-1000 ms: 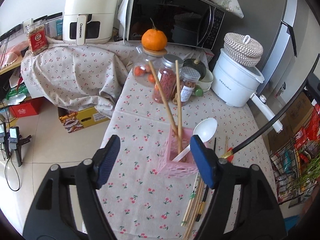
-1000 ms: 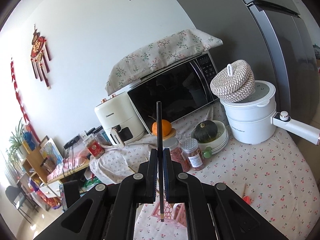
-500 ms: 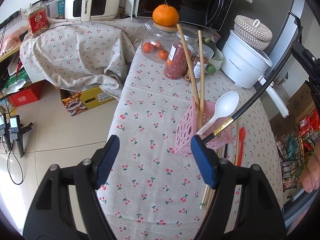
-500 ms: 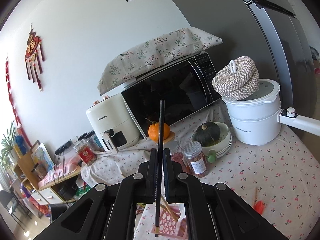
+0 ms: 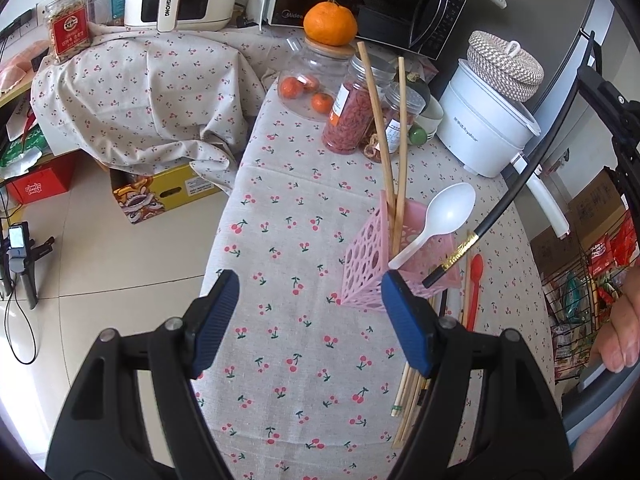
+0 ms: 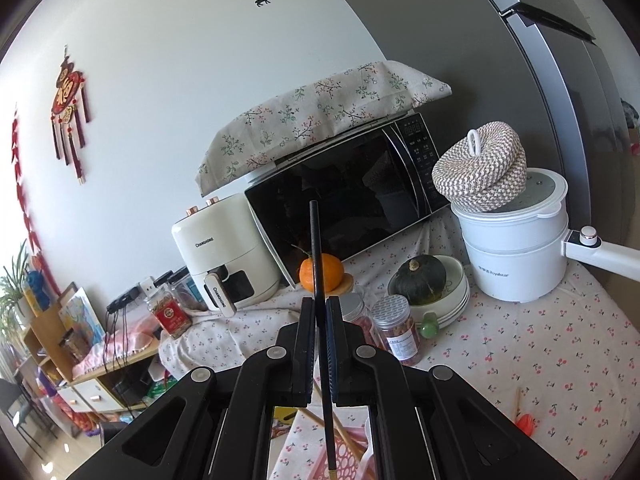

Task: Organize utensils
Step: 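Lower the black chopstick into the pink basket and open the right tool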

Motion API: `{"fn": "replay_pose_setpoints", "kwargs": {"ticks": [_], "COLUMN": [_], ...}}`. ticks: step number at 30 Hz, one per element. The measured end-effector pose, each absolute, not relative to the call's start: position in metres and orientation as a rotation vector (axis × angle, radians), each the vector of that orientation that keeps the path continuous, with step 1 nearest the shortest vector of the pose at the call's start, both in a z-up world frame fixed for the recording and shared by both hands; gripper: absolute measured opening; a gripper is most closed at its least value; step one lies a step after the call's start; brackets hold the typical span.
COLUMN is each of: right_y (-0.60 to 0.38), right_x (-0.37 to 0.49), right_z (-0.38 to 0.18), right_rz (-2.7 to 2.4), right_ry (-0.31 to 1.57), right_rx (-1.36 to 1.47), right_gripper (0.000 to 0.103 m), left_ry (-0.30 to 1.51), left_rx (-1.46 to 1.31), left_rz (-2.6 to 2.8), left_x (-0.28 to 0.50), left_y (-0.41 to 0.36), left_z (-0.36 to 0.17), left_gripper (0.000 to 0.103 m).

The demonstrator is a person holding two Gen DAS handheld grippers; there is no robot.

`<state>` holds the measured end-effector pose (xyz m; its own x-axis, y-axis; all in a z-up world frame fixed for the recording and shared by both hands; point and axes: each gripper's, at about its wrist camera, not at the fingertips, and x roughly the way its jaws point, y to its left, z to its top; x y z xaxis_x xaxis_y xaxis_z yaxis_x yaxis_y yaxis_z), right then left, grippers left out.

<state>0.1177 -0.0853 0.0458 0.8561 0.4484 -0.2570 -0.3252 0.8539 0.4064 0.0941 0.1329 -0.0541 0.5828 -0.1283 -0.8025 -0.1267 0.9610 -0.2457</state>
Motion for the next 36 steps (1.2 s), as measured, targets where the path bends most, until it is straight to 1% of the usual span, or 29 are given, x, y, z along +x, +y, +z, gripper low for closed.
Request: {"fn": "replay_pose_setpoints", "kwargs": {"ticks": [4,9,17,20,22,23,25,26,28,29,34,36], "right_y": [-0.080,-0.075,-0.063,-0.067,-0.075,-0.080,-0.092,-0.099,-0.114,-0.123,-0.167,-0.181], "right_x": [0.121,0.133,0.149,0.153,0.153,0.151,0.147,0.144,0.138,0.135,0.123,0.120], "right_z": [0.046,0.033,-0.009,-0.017,-0.016,-0.014,-0.009,-0.006,-0.001,0.000,-0.002,-0.009], "right_rz": [0.398,0.378,0.397,0.417,0.426,0.428,0.418,0.413,0.397,0.384,0.309,0.280], "right_ry": [0.335,0.354,0.507,0.566,0.585,0.589,0.597,0.601,0.615,0.627,0.690,0.729], "right_rx": [0.342,0.347,0.329,0.356,0.387,0.397,0.399,0.399,0.397,0.396,0.388,0.380], "right_gripper": [0.005,0.005,0.005,0.008,0.021,0.025,0.039,0.041,0.052,0.053,0.067,0.068], "left_ry": [0.954,0.962,0.981,0.978,0.972,0.969,0.966,0.967,0.973,0.978,1.035,1.051], "left_rx": [-0.289,-0.287,-0.271,-0.265,-0.257,-0.251,-0.237,-0.231,-0.221,-0.220,-0.221,-0.210], "left_rz": [-0.006,-0.004,0.001,-0.004,-0.014,-0.020,-0.033,-0.041,-0.055,-0.065,-0.109,-0.108], "left_x": [0.095,0.096,0.099,0.098,0.097,0.096,0.094,0.093,0.091,0.090,0.087,0.086], "left_y": [0.131,0.130,0.128,0.125,0.121,0.119,0.113,0.110,0.104,0.101,0.085,0.080], "left_z": [-0.055,-0.056,-0.061,-0.060,-0.058,-0.057,-0.056,-0.056,-0.057,-0.058,-0.068,-0.071], "left_gripper": [0.074,0.074,0.074,0.074,0.074,0.074,0.075,0.077,0.080,0.081,0.083,0.083]}}
